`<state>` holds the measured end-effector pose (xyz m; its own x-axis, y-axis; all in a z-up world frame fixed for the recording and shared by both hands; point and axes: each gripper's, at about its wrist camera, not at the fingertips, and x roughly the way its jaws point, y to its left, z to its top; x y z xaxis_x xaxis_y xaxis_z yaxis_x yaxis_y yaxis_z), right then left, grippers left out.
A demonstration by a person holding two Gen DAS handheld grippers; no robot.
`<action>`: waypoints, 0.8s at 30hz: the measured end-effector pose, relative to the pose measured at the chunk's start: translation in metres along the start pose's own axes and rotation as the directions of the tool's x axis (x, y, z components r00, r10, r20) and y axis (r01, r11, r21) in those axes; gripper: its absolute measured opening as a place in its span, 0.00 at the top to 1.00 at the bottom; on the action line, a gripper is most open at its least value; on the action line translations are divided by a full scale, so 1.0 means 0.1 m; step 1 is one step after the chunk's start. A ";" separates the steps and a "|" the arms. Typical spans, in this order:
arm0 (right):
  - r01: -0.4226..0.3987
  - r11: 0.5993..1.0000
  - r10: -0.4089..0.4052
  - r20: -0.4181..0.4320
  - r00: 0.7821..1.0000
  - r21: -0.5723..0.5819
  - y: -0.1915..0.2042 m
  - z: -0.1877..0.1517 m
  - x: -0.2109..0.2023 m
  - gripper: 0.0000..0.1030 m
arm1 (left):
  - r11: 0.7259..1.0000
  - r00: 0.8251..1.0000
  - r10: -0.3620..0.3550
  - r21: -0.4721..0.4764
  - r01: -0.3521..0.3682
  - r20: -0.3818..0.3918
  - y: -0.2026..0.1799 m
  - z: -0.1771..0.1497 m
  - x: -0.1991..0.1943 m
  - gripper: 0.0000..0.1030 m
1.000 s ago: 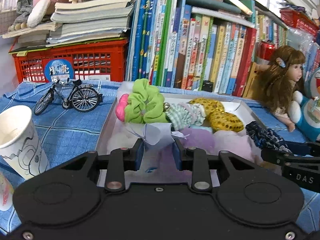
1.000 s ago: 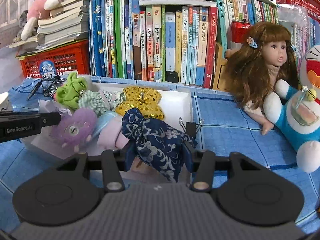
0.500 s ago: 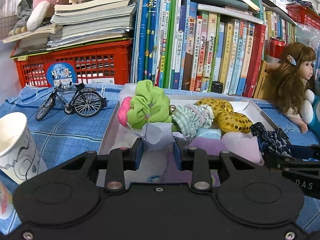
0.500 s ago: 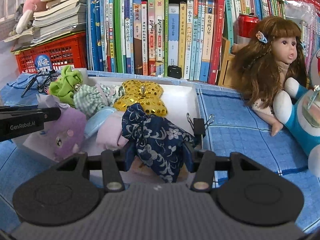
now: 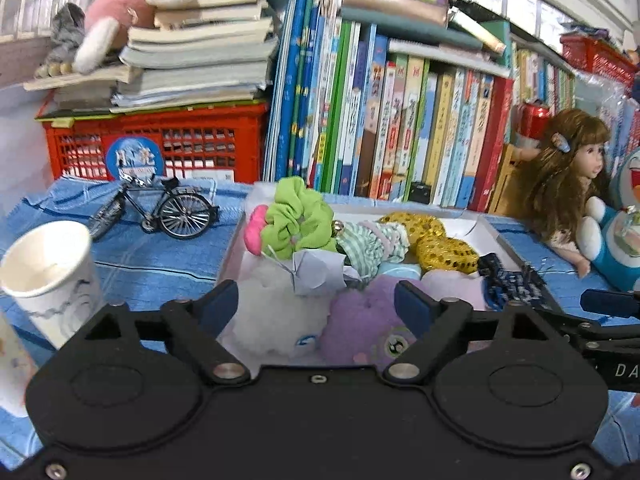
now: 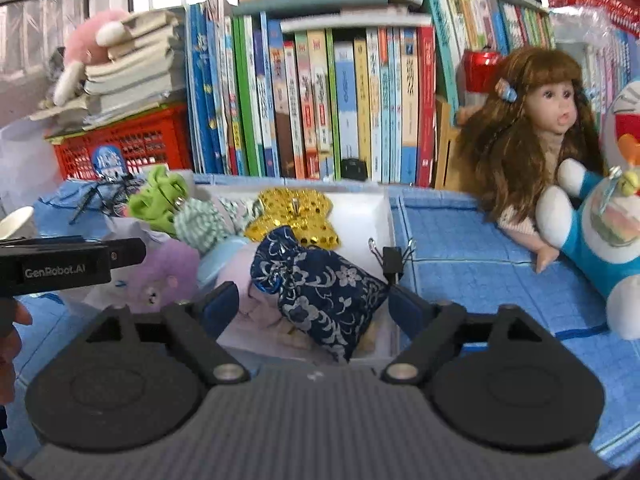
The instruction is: Organize soft objects
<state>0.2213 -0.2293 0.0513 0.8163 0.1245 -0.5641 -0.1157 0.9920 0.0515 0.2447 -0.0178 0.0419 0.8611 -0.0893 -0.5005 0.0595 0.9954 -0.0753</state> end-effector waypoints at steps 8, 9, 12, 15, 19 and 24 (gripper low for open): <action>0.016 1.000 -0.014 0.071 0.997 -0.027 0.05 -0.23 -0.49 0.00 | 0.999 0.999 -0.030 0.019 0.030 0.034 0.02 -0.19 -0.58 0.09; 0.017 0.999 -0.015 0.073 0.997 -0.030 0.06 -0.27 -0.55 0.00 | 0.999 0.999 -0.033 0.017 0.032 0.038 0.02 -0.24 -0.65 0.09; 0.021 0.999 -0.018 0.074 0.997 -0.046 0.11 -0.41 -0.69 0.00 | 0.999 0.999 -0.032 0.012 0.032 0.039 0.04 -0.39 -0.81 0.07; 0.031 0.997 -0.026 0.074 0.997 -0.067 0.15 -0.56 -0.80 0.00 | 1.000 0.999 -0.015 0.008 0.014 0.035 0.07 -0.56 -0.92 0.06; 0.040 0.997 -0.037 0.044 0.998 -0.072 0.17 -0.77 -0.85 0.00 | 1.000 1.000 0.017 0.026 -0.017 0.001 0.07 -0.79 -0.91 0.06; 0.075 0.995 -0.075 -0.006 0.997 -0.066 0.17 -0.96 -0.75 0.00 | 0.997 0.997 0.061 0.041 -0.059 -0.050 0.07 -0.98 -0.79 0.06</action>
<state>0.1044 -0.2242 0.0155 0.8195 0.0493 -0.5709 -0.0917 0.9947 -0.0457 0.1276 -0.0074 -0.0032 0.8368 -0.0301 -0.5467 0.0295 0.9995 -0.0100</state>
